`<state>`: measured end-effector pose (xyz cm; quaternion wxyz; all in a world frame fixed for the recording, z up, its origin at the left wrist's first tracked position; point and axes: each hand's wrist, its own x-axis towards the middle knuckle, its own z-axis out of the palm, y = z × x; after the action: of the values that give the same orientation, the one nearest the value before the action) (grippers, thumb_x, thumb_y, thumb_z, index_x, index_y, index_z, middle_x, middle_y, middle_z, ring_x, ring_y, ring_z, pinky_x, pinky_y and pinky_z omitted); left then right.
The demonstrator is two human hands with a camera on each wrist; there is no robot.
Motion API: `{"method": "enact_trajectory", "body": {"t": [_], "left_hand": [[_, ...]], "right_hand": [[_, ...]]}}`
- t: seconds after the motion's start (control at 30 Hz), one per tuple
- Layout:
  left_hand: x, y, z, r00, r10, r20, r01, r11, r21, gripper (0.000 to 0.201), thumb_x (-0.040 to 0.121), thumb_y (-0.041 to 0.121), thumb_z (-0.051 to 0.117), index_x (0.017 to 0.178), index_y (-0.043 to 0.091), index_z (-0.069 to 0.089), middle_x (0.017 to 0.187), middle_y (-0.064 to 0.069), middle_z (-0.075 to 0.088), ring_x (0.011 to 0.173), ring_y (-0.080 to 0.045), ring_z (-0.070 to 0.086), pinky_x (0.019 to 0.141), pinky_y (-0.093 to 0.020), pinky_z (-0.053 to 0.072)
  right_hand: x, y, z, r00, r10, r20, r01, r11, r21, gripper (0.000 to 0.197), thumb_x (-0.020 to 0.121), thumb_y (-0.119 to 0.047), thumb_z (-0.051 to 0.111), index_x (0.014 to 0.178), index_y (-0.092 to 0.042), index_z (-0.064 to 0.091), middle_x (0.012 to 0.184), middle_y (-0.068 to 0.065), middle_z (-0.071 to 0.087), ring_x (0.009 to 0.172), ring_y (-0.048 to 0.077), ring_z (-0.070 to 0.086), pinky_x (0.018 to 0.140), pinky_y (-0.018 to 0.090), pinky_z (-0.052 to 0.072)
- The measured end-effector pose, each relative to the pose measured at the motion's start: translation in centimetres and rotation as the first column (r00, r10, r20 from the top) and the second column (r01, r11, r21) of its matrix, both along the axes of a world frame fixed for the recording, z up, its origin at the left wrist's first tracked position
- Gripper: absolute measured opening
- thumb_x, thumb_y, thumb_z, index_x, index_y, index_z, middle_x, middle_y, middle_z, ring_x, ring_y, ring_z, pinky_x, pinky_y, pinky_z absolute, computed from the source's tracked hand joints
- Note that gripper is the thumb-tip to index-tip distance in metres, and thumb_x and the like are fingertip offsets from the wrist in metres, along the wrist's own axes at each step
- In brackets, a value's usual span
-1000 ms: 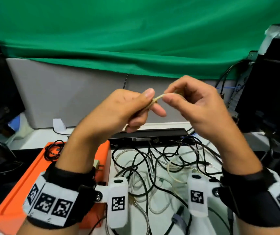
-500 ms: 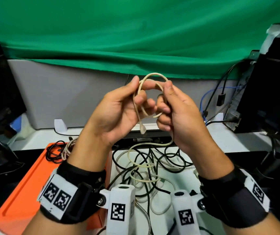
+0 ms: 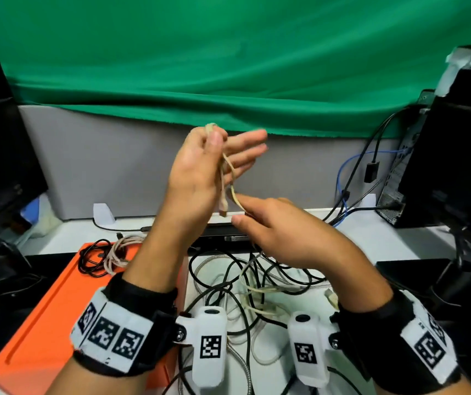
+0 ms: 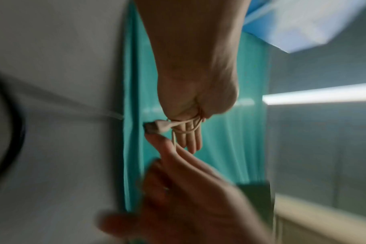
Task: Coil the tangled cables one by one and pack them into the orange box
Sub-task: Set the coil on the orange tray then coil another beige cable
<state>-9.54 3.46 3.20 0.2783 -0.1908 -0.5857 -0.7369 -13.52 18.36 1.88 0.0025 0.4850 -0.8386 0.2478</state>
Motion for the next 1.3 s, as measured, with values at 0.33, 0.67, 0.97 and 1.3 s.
{"method": "enact_trajectory", "body": {"t": [0.33, 0.67, 0.97, 1.3], "left_hand": [[2.3, -1.5, 0.9, 0.906, 0.404, 0.124, -0.11, 0.509, -0.854, 0.042, 0.106, 0.034, 0.048, 0.072, 0.015, 0.066, 0.051, 0.003, 0.058, 0.044, -0.009, 0.044, 0.047, -0.022, 0.035], [1.4, -1.2, 0.7, 0.798, -0.54, 0.266, 0.492, 0.84, 0.229, 0.035, 0.104, 0.036, 0.034, 0.077, 0.019, 0.046, 0.052, 0.007, 0.036, 0.042, -0.008, 0.041, 0.047, -0.022, 0.035], [0.5, -0.5, 0.7, 0.918, -0.387, -0.088, 0.395, 0.87, 0.294, 0.026, 0.109, 0.016, 0.024, 0.099, 0.01, 0.047, 0.122, -0.019, 0.07, 0.118, -0.032, 0.067, 0.099, -0.04, 0.054], [1.7, -0.9, 0.1, 0.888, 0.432, -0.158, -0.281, 0.237, -0.93, 0.03, 0.105, 0.033, 0.045, 0.083, 0.017, 0.058, 0.067, 0.002, 0.066, 0.065, -0.015, 0.062, 0.066, -0.046, 0.051]], "right_hand": [[-1.3, 2.4, 1.3, 0.996, 0.038, 0.086, -0.006, 0.938, -0.346, 0.018, 0.089, -0.033, 0.076, 0.085, -0.021, 0.063, 0.065, -0.006, 0.053, 0.06, 0.009, 0.044, 0.059, 0.029, 0.038], [-0.5, 0.0, 0.4, 0.993, 0.036, 0.115, 0.029, 0.854, -0.52, 0.026, 0.106, -0.042, 0.043, 0.11, -0.023, 0.06, 0.086, 0.004, 0.062, 0.078, 0.02, 0.057, 0.074, 0.047, 0.05], [-1.0, -0.2, -0.4, 0.936, 0.057, 0.346, 0.047, 0.957, -0.285, 0.016, 0.096, -0.02, 0.065, 0.109, -0.027, 0.059, 0.074, -0.009, 0.056, 0.066, 0.008, 0.054, 0.066, 0.036, 0.051], [-1.0, 3.8, 2.0, 0.953, 0.014, 0.303, -0.04, 0.996, 0.083, 0.013, 0.097, -0.014, 0.06, 0.096, -0.02, 0.072, 0.059, -0.006, 0.054, 0.056, 0.01, 0.045, 0.057, 0.028, 0.037]]}}
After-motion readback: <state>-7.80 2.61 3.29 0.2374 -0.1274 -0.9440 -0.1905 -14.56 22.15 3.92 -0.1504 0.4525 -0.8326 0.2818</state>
